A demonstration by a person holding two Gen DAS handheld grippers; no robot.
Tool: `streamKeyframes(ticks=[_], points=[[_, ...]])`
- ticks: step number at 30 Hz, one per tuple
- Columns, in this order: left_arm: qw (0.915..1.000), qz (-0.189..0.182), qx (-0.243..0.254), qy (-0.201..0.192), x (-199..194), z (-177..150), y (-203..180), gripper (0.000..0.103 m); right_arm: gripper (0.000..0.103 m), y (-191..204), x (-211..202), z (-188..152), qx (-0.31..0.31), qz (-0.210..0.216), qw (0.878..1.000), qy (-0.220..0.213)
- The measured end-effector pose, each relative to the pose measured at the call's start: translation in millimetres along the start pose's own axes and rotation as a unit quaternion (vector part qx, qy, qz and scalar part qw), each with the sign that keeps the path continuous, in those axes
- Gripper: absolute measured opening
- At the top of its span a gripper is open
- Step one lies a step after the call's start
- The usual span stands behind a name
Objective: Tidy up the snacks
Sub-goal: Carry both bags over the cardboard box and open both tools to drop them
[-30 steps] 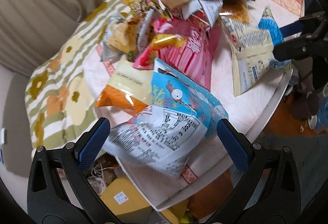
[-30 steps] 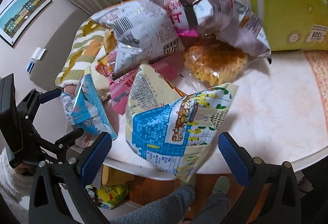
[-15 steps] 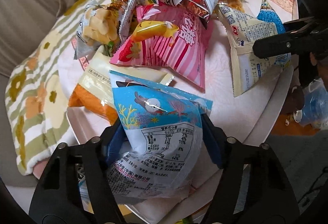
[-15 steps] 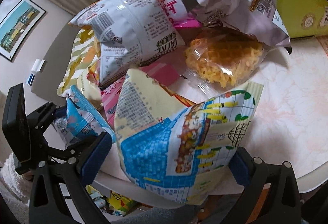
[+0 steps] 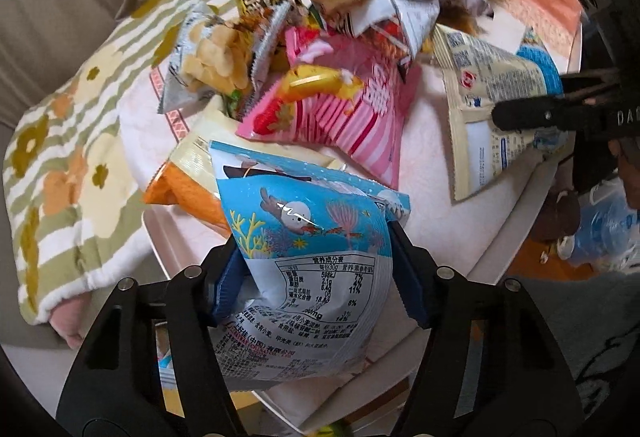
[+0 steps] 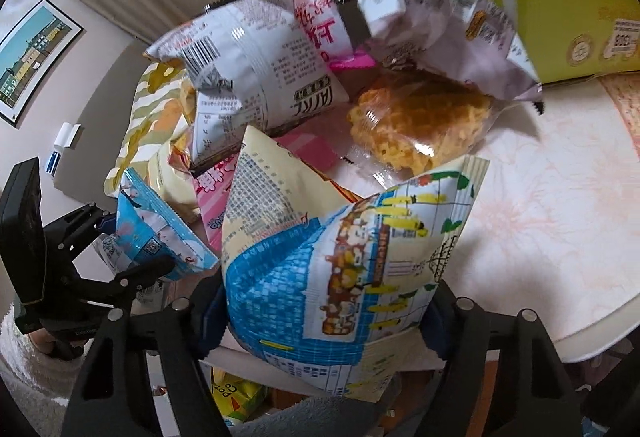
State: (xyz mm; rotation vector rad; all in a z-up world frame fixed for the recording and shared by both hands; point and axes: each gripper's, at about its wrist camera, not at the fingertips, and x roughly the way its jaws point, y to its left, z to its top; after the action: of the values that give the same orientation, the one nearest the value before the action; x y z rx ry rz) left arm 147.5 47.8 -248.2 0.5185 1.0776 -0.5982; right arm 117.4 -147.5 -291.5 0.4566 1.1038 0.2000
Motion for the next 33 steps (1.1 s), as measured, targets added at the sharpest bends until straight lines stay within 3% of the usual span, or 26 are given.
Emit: streamKeyframes(ticks=[8,16,24,30,33], points=[[0.9991,-0.001,-0.022,-0.036,-38,17,-3,0.062,0.072,2,-56,1,0.008,0.001,0.999,-0.044],[0.9943,0.008,-0.054,-0.091,-89,67,-2,0.062,0.072,-8,-125,33,-0.010,0.003,0.995,-0.099],[0.9822,0.021,-0.104,-0.155,-119,159,-20,0.062,0.072,-40,-169,87,-0.040,0.001,0.990,-0.138],[0.9738,0.004,-0.142,-0.178,-107,242,-52,0.062,0.072,-81,-192,140,-0.065,-0.013,0.985,-0.156],[0.9713,-0.015,-0.162,-0.174,-92,279,-72,0.062,0.072,-100,-197,162,-0.074,-0.045,0.984,-0.159]])
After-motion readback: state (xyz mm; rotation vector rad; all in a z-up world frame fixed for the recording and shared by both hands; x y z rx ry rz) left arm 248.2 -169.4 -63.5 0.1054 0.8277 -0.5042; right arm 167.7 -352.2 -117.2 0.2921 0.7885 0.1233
